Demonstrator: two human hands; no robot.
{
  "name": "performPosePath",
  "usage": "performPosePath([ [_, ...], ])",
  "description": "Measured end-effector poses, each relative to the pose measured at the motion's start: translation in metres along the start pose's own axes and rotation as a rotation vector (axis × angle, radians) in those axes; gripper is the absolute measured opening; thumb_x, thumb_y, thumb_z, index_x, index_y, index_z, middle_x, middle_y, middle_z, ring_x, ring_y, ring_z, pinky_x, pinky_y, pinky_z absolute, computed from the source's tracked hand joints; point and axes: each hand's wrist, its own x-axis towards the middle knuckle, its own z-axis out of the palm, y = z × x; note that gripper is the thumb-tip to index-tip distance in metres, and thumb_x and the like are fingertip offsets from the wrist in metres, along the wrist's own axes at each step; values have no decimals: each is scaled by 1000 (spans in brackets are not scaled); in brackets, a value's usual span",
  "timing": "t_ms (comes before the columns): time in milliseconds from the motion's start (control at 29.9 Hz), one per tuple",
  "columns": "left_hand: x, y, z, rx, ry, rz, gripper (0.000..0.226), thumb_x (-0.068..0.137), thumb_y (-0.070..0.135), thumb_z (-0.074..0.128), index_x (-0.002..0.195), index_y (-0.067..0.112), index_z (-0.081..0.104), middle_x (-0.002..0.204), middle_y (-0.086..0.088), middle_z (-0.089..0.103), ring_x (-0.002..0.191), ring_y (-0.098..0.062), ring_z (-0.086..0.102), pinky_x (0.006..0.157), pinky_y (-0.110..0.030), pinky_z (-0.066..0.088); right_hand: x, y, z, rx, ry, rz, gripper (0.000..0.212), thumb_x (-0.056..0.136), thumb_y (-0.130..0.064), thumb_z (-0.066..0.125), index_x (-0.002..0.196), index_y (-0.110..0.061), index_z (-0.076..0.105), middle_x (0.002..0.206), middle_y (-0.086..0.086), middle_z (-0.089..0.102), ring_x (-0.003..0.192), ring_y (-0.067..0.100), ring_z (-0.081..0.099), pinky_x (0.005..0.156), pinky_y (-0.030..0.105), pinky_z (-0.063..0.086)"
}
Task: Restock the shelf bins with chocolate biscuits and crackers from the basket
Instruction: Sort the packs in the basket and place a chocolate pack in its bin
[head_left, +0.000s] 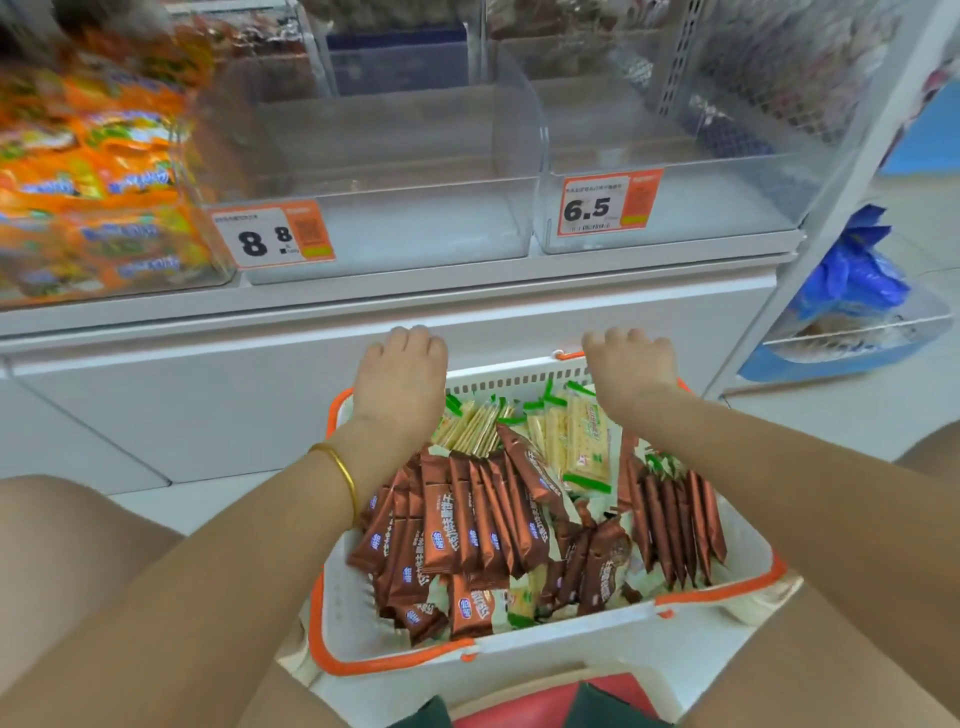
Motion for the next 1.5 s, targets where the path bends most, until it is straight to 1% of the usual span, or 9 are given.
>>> performPosePath([
  [134,49,0,-40,-123,527,28,35,62,1,56,96,6,62,95,-12,60,80,-32,55,64,-35,40,32,-11,-57,272,532,-62,34,81,0,52,113,-8,49,113,13,54,103,34,50,73,41,41],
  [201,72,-7,-56,-120,641,-36,41,64,4,48,103,8,59,102,-12,58,85,-32,51,70,-35,31,47,-9,-78,372,789,-7,30,71,3,56,99,-6,56,98,15,58,89,36,55,63,40,42],
  [267,92,-17,-60,-72,660,-75,39,68,4,53,107,10,58,106,-10,58,90,-31,51,75,-34,27,63,-5,-91,425,870,52,31,66,1,57,96,-5,57,97,15,58,89,36,56,61,39,43],
  [401,120,-35,-54,-66,470,-65,29,79,1,62,106,11,59,102,-12,62,97,-34,53,82,-41,28,92,7,-97,475,590,59,30,89,-11,47,118,-5,49,124,14,49,118,34,42,83,43,41],
  [501,131,-43,-52,-140,345,-113,22,91,3,48,108,14,58,102,-11,63,102,-33,51,95,-42,25,108,18,-92,486,511,-20,24,99,-18,41,117,-5,51,120,17,49,117,34,39,83,43,39],
  [635,136,-50,-53,-229,363,-88,30,88,-4,45,103,17,59,98,-6,66,102,-31,54,107,-40,13,115,24,-94,507,540,-97,25,99,-18,41,117,-9,56,111,20,50,109,36,40,82,45,39],
  [869,140,-58,-75,-353,447,-46,31,84,-3,51,104,19,61,99,-5,67,99,-32,56,83,-37,31,108,25,-112,531,668,-104,21,97,-12,41,109,-8,58,104,20,51,101,35,43,77,41,33],
  [1136,93,-35,-64,-380,478,-14,30,79,-7,56,97,14,65,86,-5,68,87,-33,59,78,-35,33,66,19,-89,615,705,-71,16,92,-9,44,97,-6,59,90,16,48,91,33,42,72,40,33],
  [1504,83,-39,-56,-307,435,14,27,82,-8,54,98,11,64,84,-8,66,79,-34,55,84,-38,33,56,10,-87,483,631,-45,21,95,-12,41,109,-9,57,106,14,56,105,33,42,66,35,31],
])
